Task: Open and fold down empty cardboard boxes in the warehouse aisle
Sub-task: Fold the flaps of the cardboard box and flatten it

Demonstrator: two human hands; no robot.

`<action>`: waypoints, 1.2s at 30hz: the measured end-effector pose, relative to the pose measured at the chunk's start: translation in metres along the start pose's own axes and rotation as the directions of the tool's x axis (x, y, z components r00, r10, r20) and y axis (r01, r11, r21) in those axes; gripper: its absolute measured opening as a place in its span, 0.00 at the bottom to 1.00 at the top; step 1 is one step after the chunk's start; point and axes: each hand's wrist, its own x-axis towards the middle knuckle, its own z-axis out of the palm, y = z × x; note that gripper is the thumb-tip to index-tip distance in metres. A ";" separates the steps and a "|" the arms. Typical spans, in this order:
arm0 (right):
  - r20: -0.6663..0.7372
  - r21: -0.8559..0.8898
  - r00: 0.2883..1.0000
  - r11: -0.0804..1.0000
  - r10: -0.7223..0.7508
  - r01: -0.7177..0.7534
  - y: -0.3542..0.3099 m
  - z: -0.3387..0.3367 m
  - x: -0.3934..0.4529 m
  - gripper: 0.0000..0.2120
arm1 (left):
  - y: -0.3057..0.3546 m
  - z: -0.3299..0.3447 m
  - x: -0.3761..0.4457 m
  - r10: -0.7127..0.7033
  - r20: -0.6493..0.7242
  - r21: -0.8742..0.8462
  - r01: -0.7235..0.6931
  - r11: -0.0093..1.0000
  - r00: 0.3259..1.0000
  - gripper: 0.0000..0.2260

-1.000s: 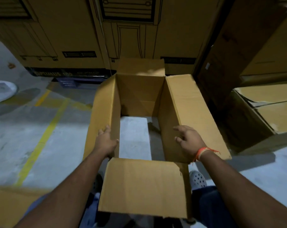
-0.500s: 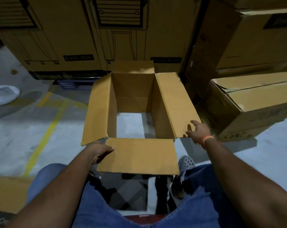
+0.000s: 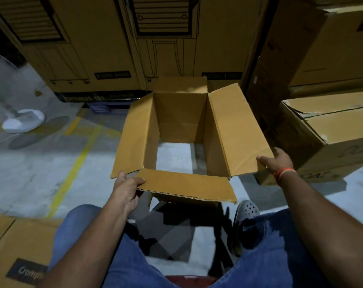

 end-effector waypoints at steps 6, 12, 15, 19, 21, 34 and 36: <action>0.152 0.161 0.982 0.983 -0.116 0.091 -0.021 0.001 -0.026 0.21 | 0.005 0.011 0.020 0.175 -0.036 -0.036 -0.177 0.984 0.984 0.32; 0.234 0.127 0.889 0.919 -0.394 0.374 -0.030 0.021 -0.069 0.22 | 0.012 0.024 0.014 0.202 0.022 -0.059 -0.201 0.978 0.979 0.40; 0.293 -0.009 0.802 0.838 -0.520 0.546 -0.027 0.036 -0.094 0.23 | 0.017 0.032 0.001 0.255 0.063 0.057 -0.259 0.964 0.965 0.49; 0.310 -0.130 0.724 0.727 -0.616 0.674 -0.024 0.055 -0.114 0.23 | 0.024 0.056 -0.011 0.331 0.177 0.311 -0.371 0.875 0.927 0.42; 0.333 -0.166 0.676 0.665 -0.657 0.729 -0.024 0.061 -0.122 0.23 | 0.022 0.070 -0.012 0.296 0.283 0.382 -0.390 0.838 0.912 0.36; 0.431 -0.120 0.448 0.443 -0.783 0.888 -0.016 0.103 -0.165 0.18 | 0.008 0.139 0.003 0.231 0.378 0.701 -0.440 0.561 0.897 0.32; 0.441 -0.051 0.486 0.519 -0.755 0.853 -0.020 0.103 -0.163 0.20 | 0.006 0.139 0.011 0.209 0.333 0.670 -0.387 0.634 0.920 0.22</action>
